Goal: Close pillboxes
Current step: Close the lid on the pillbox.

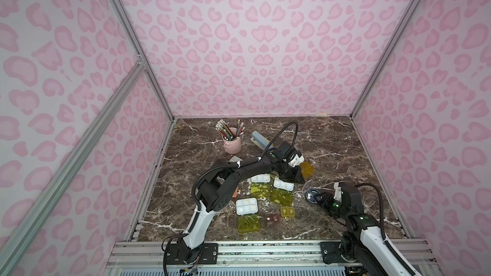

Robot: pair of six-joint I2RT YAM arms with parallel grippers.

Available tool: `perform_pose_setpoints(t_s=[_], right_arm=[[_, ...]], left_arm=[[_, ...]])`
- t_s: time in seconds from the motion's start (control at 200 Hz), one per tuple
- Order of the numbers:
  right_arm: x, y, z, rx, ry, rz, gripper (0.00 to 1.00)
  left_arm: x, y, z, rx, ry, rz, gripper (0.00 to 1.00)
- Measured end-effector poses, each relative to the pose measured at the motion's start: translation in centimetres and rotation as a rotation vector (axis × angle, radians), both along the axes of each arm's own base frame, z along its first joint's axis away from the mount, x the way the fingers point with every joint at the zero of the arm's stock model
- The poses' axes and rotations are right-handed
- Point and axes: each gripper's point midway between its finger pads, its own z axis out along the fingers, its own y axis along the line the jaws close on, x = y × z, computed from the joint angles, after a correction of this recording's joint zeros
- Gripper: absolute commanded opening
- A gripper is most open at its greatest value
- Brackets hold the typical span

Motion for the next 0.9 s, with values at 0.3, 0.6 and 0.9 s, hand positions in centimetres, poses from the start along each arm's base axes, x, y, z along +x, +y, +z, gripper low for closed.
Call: perform_pose_setpoints(t_s=[0.3, 0.6, 0.9], right_arm=[[0.0, -0.1, 0.0, -0.009, -0.007, 0.007, 0.34], [0.0, -0.1, 0.0, -0.011, -0.007, 0.008, 0.31], [-0.1, -0.1, -0.3, -0.016, 0.005, 0.012, 0.28]], left_arm=[[1.6, 0.9, -0.4, 0.038, -0.038, 0.037, 0.15], [1.9, 0.8, -1.9, 0.073, -0.043, 0.044, 0.15], [0.5, -0.7, -1.4, 0.068, -0.052, 0.004, 0.15]])
